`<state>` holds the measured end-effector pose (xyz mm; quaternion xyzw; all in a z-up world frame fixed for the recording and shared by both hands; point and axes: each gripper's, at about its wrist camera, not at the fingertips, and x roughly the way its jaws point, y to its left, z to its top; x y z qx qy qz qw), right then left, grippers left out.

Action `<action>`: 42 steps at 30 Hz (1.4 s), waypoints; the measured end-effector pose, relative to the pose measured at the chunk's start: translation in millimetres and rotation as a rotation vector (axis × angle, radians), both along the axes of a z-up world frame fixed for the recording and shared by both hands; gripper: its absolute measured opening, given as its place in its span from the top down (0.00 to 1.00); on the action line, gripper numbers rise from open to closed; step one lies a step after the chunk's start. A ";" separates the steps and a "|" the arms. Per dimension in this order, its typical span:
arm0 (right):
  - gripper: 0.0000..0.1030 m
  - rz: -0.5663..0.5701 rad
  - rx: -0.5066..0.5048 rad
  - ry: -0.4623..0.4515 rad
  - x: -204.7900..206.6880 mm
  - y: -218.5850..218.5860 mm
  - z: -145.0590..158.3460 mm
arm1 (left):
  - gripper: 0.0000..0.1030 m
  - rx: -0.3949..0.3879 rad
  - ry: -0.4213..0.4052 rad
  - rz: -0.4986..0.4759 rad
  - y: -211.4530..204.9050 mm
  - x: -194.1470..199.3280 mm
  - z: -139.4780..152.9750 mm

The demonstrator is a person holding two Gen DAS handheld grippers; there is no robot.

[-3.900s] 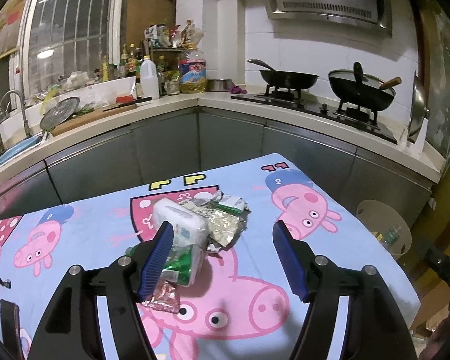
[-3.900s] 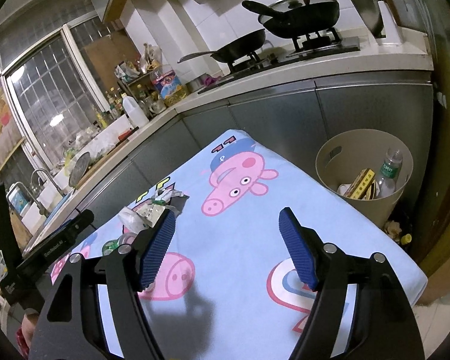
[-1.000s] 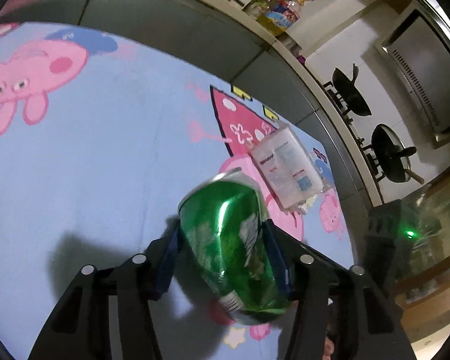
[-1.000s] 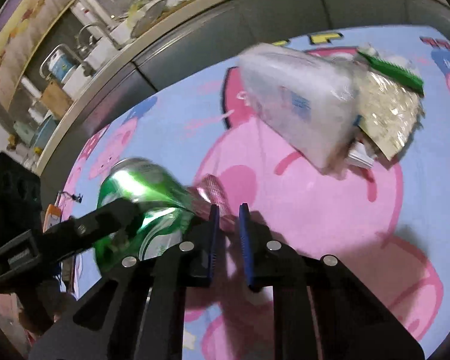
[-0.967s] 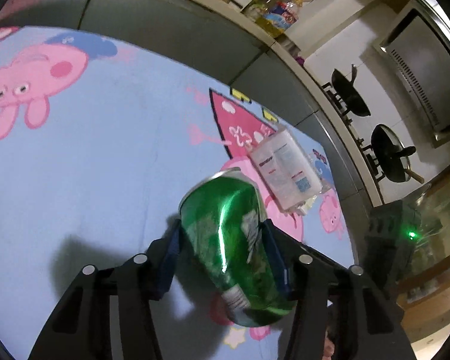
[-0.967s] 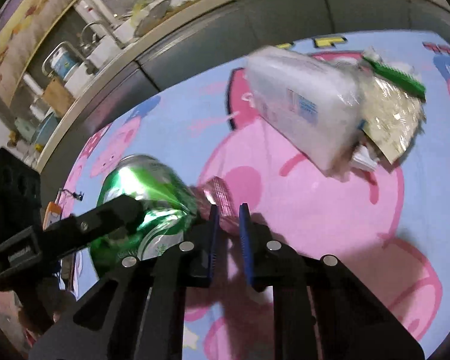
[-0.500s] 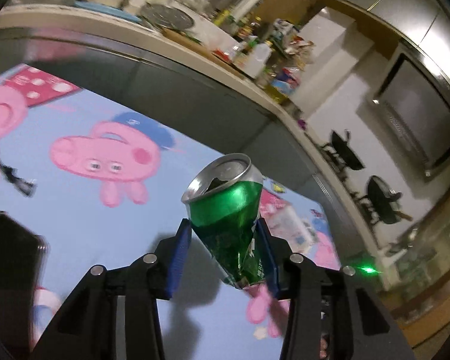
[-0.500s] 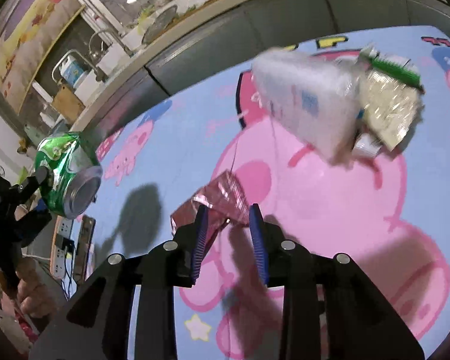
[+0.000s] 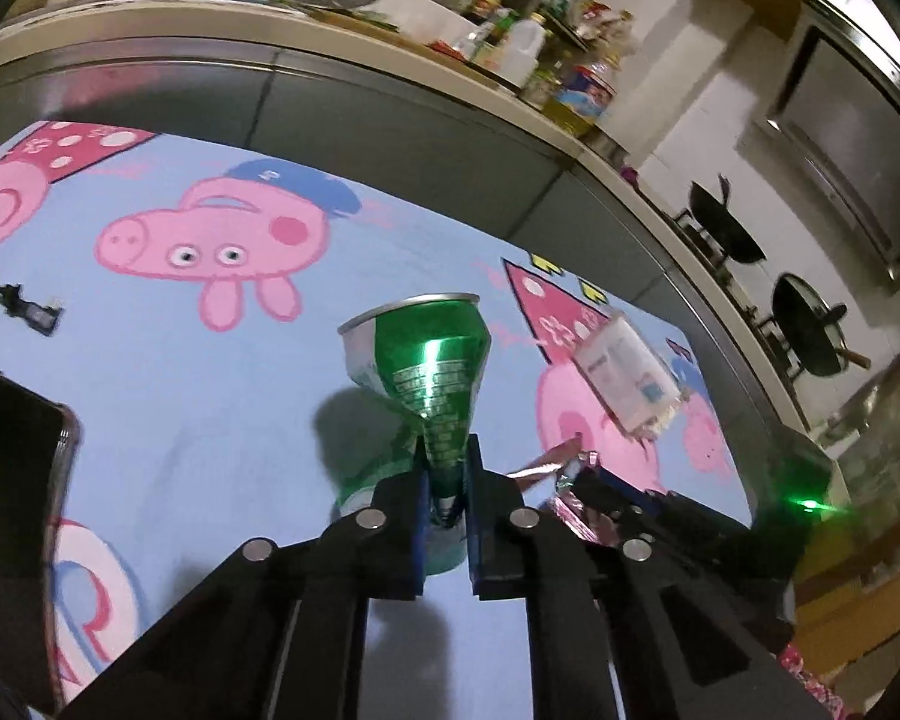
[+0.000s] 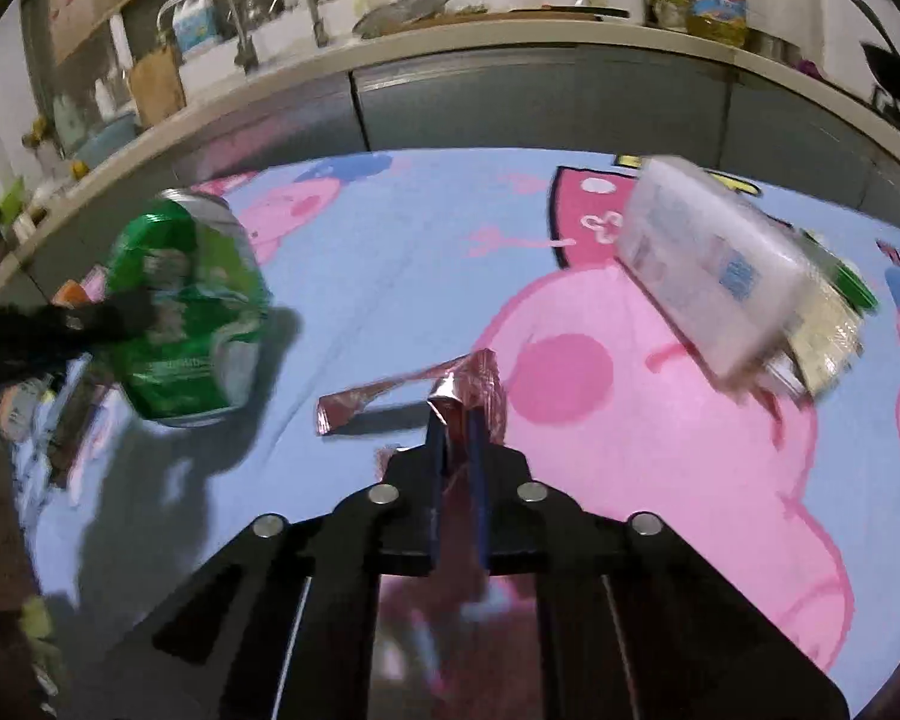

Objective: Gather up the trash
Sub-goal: 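Carry can and wrapper over the beige bin and open both tools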

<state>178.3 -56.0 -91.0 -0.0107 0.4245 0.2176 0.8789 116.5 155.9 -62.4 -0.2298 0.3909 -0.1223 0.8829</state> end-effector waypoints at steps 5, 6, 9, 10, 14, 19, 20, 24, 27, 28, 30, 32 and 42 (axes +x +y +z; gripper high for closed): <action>0.94 -0.094 0.082 -0.007 -29.7 -57.8 13.2 | 0.91 -0.011 -0.028 -0.075 -27.6 -2.0 13.0; 0.94 -0.124 0.096 -0.011 -37.0 -74.1 15.4 | 0.91 -0.019 -0.034 -0.104 -38.0 -2.6 17.0; 0.94 -0.213 0.113 -0.023 -54.8 -115.6 18.7 | 0.91 -0.021 -0.038 -0.196 -74.5 -2.1 24.2; 0.94 -0.262 0.116 -0.023 -62.1 -136.5 18.2 | 0.91 -0.015 -0.034 -0.233 -90.7 -1.3 25.5; 0.93 -0.426 0.148 -0.027 -79.6 -210.6 16.6 | 0.91 0.020 -0.013 -0.407 -169.2 3.3 27.9; 0.93 -0.619 0.203 -0.053 -105.0 -309.4 16.6 | 0.91 0.066 -0.016 -0.652 -295.2 10.4 41.1; 0.93 -0.669 0.225 -0.061 -110.6 -335.8 17.2 | 0.91 0.070 -0.017 -0.682 -314.0 10.9 43.0; 0.93 -0.826 0.273 -0.079 -128.1 -417.5 14.8 | 0.91 0.066 0.002 -0.834 -417.4 25.4 53.2; 0.93 -0.910 0.293 -0.076 -135.0 -466.0 6.0 | 0.91 0.081 0.022 -0.928 -492.3 33.6 55.2; 0.93 -0.934 0.295 -0.072 -135.9 -481.3 1.7 | 0.91 0.089 0.027 -0.949 -512.0 34.7 54.0; 0.92 -0.949 0.298 -0.061 -135.7 -501.1 -6.3 | 0.91 0.117 0.034 -0.980 -547.8 36.7 49.8; 0.87 -0.958 0.292 -0.048 -131.4 -512.9 -13.0 | 0.90 0.153 0.037 -0.985 -578.8 40.8 43.8; 0.56 -0.985 0.339 -0.112 -151.1 -520.5 -12.3 | 0.41 0.265 0.017 -0.865 -592.7 51.4 28.0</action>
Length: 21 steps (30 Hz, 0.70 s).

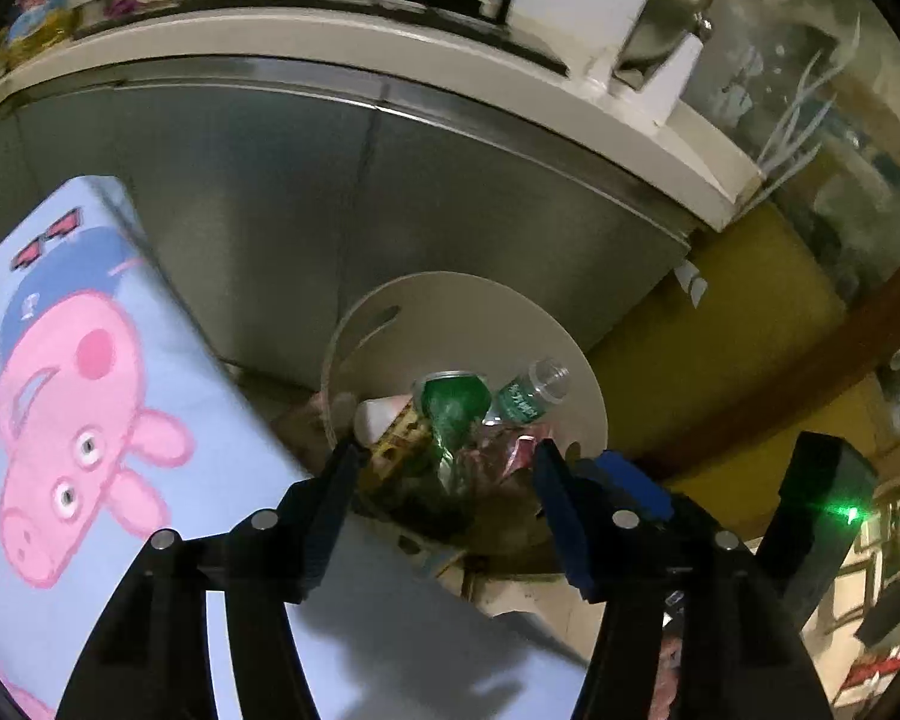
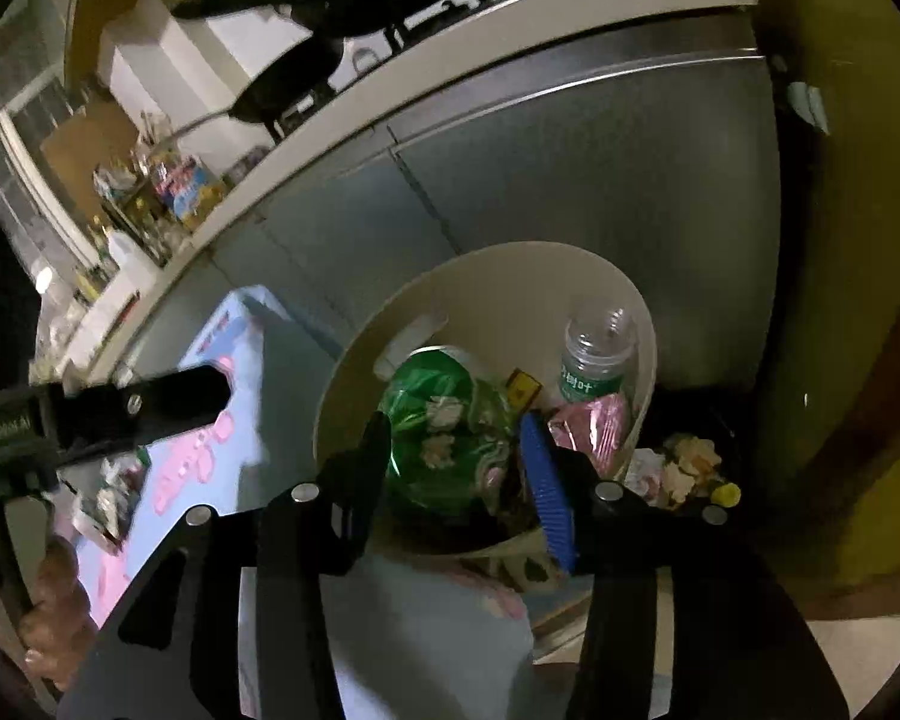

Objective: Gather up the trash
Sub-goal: 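Carry can and wrapper over the beige bin and open both tools, then bring both open tools back over the remaining trash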

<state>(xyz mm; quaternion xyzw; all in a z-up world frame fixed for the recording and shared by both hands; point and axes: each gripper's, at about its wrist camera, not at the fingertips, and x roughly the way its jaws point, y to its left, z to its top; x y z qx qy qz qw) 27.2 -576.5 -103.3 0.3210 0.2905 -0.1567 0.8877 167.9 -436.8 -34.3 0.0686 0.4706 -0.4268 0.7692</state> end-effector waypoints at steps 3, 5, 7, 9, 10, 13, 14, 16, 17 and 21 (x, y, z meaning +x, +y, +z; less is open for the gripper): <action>0.56 -0.007 0.030 -0.034 -8.0 2.4 3.1 | 0.41 -0.004 -0.043 0.045 32.7 -4.9 1.0; 0.56 0.003 0.045 -0.052 -11.9 10.7 5.8 | 0.41 -0.007 -0.054 0.083 65.8 -11.1 -4.4; 0.56 0.019 0.059 -0.058 -10.5 18.3 9.8 | 0.41 0.003 -0.064 0.116 88.0 -13.6 -9.6; 0.56 0.043 0.073 -0.067 -8.7 31.3 13.0 | 0.41 0.025 -0.093 0.167 117.0 -17.7 -13.8; 0.56 0.056 0.073 -0.070 -7.6 40.1 15.6 | 0.41 0.031 -0.104 0.187 129.7 -19.4 -13.2; 0.56 0.083 0.082 -0.089 -6.5 64.1 23.8 | 0.41 0.033 -0.142 0.243 160.7 -26.5 -7.4; 0.56 0.092 0.086 -0.096 -7.1 72.5 26.9 | 0.41 0.033 -0.168 0.263 172.5 -30.9 -3.3; 0.56 0.112 0.087 -0.102 -7.9 89.1 34.1 | 0.41 0.028 -0.202 0.284 190.2 -37.9 2.8; 0.56 0.125 0.085 -0.104 -8.8 98.0 37.5 | 0.41 0.024 -0.216 0.293 198.0 -41.3 6.2; 0.56 0.180 0.058 -0.104 -10.1 130.9 51.5 | 0.41 0.009 -0.284 0.328 219.2 -56.2 18.9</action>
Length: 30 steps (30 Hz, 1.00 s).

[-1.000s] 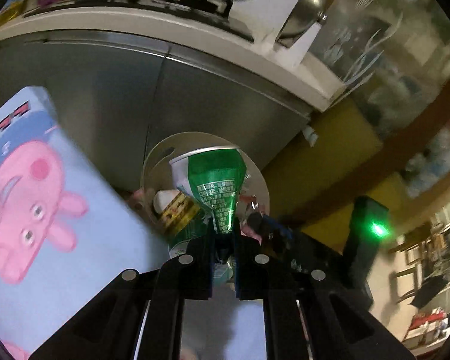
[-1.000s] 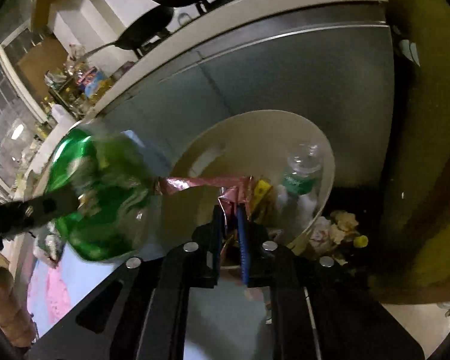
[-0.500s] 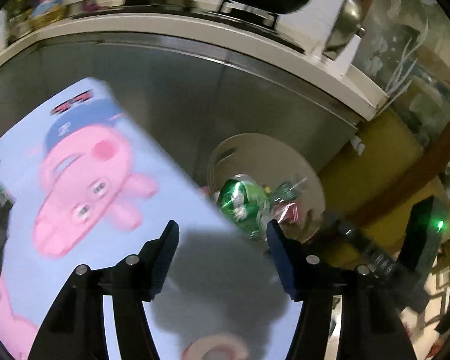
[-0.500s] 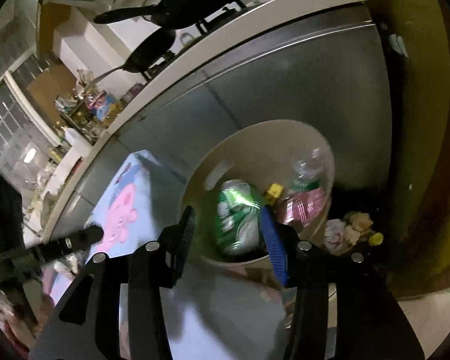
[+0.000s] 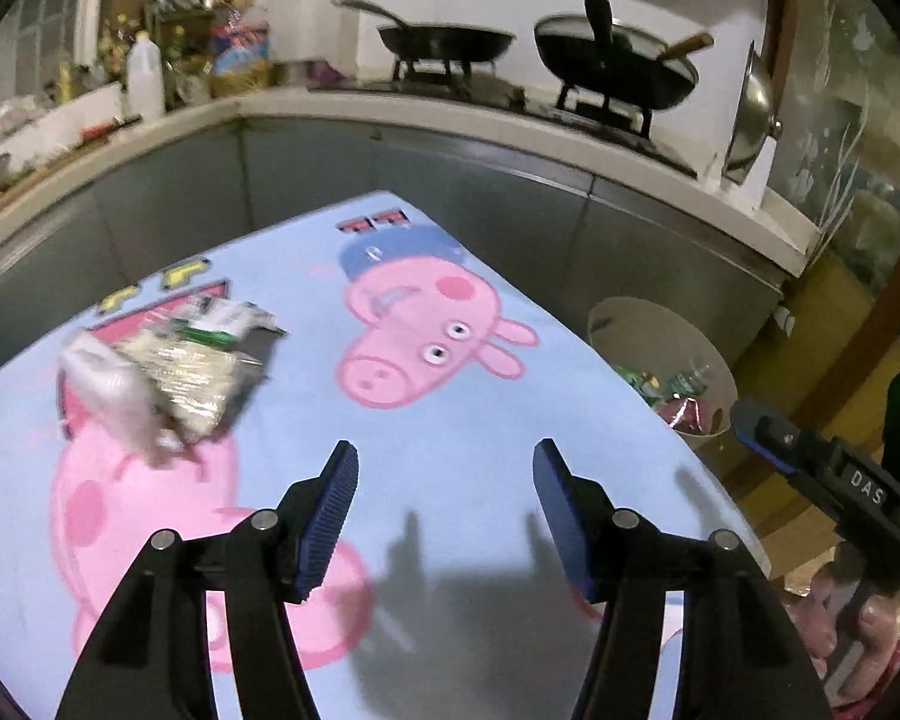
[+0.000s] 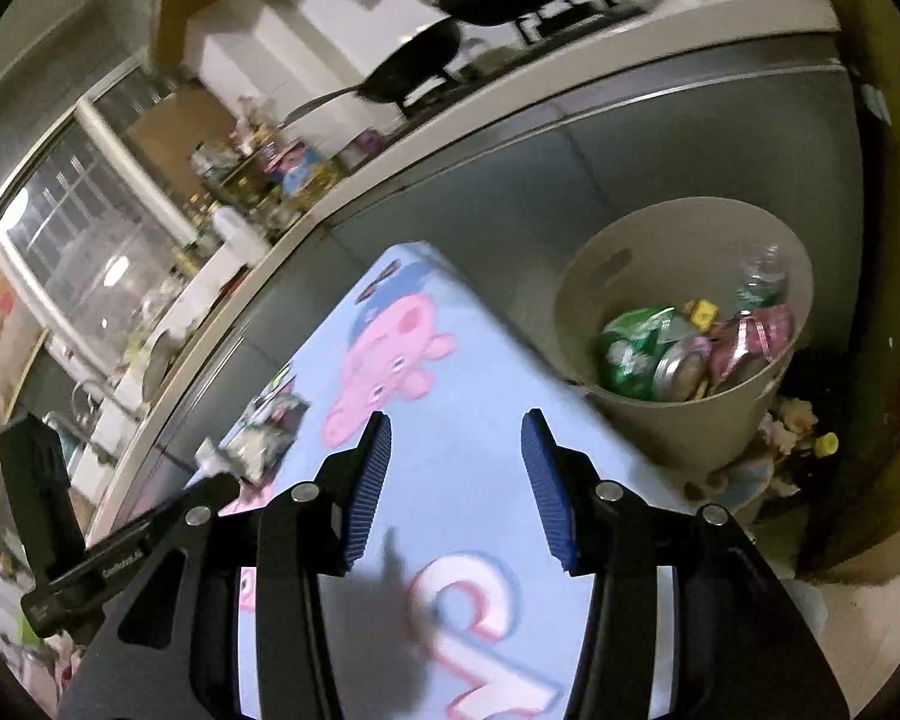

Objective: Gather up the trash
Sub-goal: 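Bring both open tools back over the remaining trash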

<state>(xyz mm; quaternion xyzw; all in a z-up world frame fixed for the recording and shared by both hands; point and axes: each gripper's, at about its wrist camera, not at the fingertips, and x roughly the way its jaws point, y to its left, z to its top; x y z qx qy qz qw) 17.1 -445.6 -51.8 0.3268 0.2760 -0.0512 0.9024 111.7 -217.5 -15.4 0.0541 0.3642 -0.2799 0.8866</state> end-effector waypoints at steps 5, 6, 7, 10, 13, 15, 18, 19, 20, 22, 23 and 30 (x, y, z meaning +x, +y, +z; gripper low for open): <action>0.53 0.048 -0.032 -0.003 0.5 36.0 16.3 | 0.41 -0.017 -0.053 0.039 25.9 -10.5 11.0; 0.53 0.056 -0.032 -0.004 1.4 41.0 19.0 | 0.41 -0.023 -0.061 0.050 32.4 -12.3 12.7; 0.53 0.067 -0.035 -0.005 2.8 48.1 22.4 | 0.41 -0.027 -0.068 0.059 38.0 -14.2 13.9; 0.53 0.096 -0.066 -0.004 7.2 66.5 31.1 | 0.41 -0.031 -0.096 0.085 54.9 -18.8 17.0; 0.53 0.124 -0.086 0.000 12.7 84.4 37.2 | 0.41 -0.038 -0.106 0.113 71.9 -19.4 17.0; 0.53 0.143 -0.096 0.008 17.2 94.1 37.6 | 0.41 -0.044 -0.108 0.136 85.5 -17.9 14.7; 0.53 0.191 -0.109 0.033 26.8 114.7 33.8 | 0.41 -0.048 -0.106 0.175 110.7 -15.9 5.7; 0.53 0.210 -0.117 0.043 29.8 122.1 31.5 | 0.41 -0.046 -0.100 0.191 119.2 -14.5 0.9; 0.53 0.235 -0.130 0.056 34.6 131.9 27.9 | 0.41 -0.044 -0.089 0.210 129.7 -12.1 -5.0; 0.53 0.292 -0.158 0.089 48.1 153.8 19.1 | 0.41 -0.042 -0.046 0.266 157.1 -3.6 -21.1; 0.53 0.319 -0.174 0.102 55.3 163.8 15.3 | 0.41 -0.039 -0.030 0.293 168.3 -0.4 -27.5; 0.41 0.471 -0.246 0.088 120.5 227.2 2.5 | 0.41 -0.050 0.037 0.456 239.0 12.4 -55.1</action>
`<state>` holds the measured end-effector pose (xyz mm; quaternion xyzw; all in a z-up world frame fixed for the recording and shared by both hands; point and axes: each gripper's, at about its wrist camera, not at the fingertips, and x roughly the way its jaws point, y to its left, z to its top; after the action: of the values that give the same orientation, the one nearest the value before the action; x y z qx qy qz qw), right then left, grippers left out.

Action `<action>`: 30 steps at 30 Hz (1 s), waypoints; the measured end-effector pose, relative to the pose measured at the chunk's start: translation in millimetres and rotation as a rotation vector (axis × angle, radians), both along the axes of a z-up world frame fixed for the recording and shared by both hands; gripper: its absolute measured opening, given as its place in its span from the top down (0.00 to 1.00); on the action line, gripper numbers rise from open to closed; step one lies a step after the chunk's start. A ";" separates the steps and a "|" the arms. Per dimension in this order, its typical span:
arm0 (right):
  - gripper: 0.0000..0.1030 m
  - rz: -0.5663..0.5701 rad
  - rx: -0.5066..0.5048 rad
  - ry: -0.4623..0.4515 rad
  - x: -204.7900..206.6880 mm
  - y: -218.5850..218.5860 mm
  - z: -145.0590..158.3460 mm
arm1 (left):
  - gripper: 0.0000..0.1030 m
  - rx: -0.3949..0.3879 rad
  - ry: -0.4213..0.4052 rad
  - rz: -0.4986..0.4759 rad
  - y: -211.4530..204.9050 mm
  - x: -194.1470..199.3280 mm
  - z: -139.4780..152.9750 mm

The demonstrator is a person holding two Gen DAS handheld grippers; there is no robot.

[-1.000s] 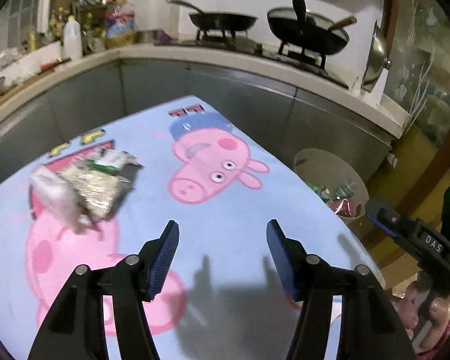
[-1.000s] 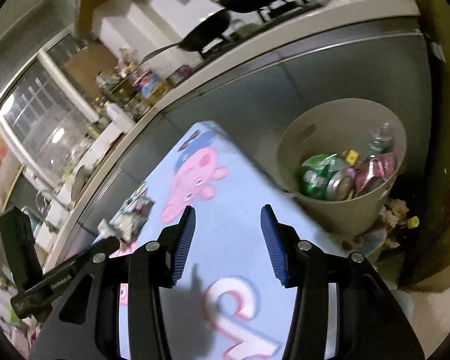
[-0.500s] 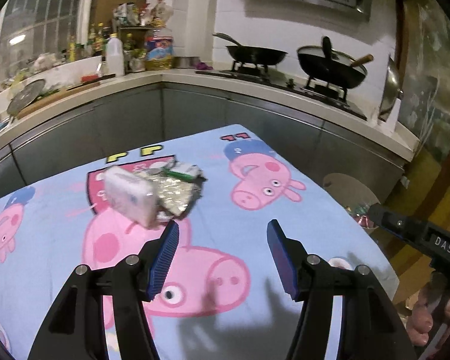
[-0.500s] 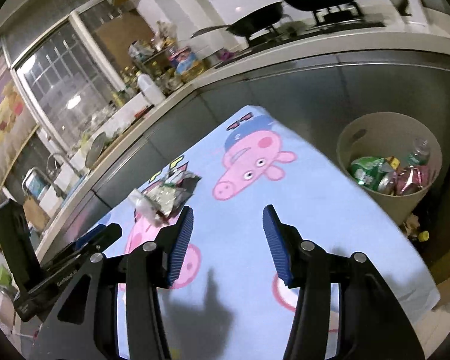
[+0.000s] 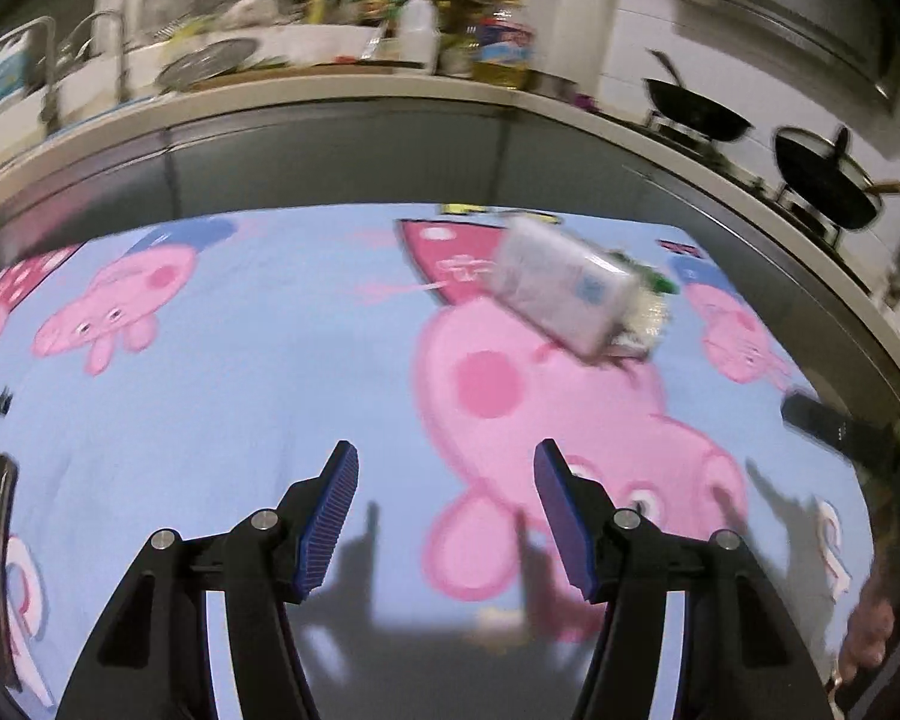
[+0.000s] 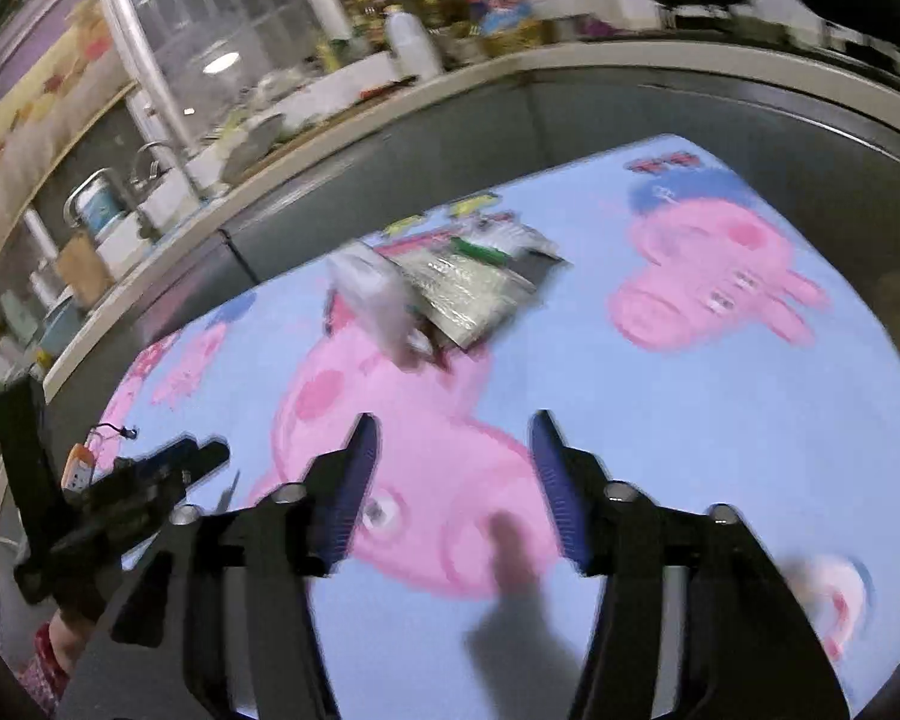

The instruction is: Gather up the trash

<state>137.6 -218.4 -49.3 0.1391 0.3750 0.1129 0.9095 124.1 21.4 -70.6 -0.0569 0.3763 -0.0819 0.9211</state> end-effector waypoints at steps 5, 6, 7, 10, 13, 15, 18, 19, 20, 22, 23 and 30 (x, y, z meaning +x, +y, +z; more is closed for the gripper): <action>0.40 0.032 -0.042 -0.044 68.9 28.7 7.0 | 0.41 -0.022 0.017 0.054 28.9 1.3 -7.4; 0.40 0.044 -0.047 -0.038 82.2 35.2 7.5 | 0.41 -0.027 0.019 0.060 31.3 1.4 -7.6; 0.39 0.061 -0.056 -0.030 93.7 42.1 7.1 | 0.41 -0.035 0.022 0.067 35.3 1.8 -8.4; 0.40 0.099 -0.127 0.005 123.1 66.0 -2.5 | 0.41 -0.062 0.032 0.084 44.2 3.7 -9.8; 0.60 0.200 -0.154 0.039 122.5 93.7 -15.8 | 0.41 -0.090 0.034 0.098 54.2 6.7 -7.9; 0.60 0.292 -0.114 0.048 107.7 108.5 -19.7 | 0.41 -0.107 0.033 0.105 60.0 9.4 -5.7; 0.45 0.483 -0.043 0.073 66.8 129.4 -26.9 | 0.33 -0.144 0.036 0.116 66.5 15.5 -1.4; 0.39 0.506 -0.037 0.069 52.2 130.2 -28.6 | 0.31 -0.152 0.034 0.115 67.3 17.2 -0.4; 0.39 0.514 -0.033 0.067 41.1 128.1 -30.1 | 0.30 -0.161 0.032 0.108 65.8 19.9 1.6; 0.39 0.503 -0.018 0.076 28.5 119.7 -32.2 | 0.26 -0.173 0.035 0.092 60.9 24.1 3.3; 0.39 0.469 0.006 0.074 23.6 106.1 -31.8 | 0.26 -0.178 0.036 0.081 57.1 26.0 3.9; 0.38 0.148 0.100 0.082 44.7 11.7 -31.3 | 0.23 -0.150 0.087 0.027 24.6 34.9 -9.1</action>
<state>182.3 -206.7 -80.6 0.1608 0.4151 0.1929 0.8745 159.0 46.1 -79.7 -0.1344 0.4081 -0.0949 0.8980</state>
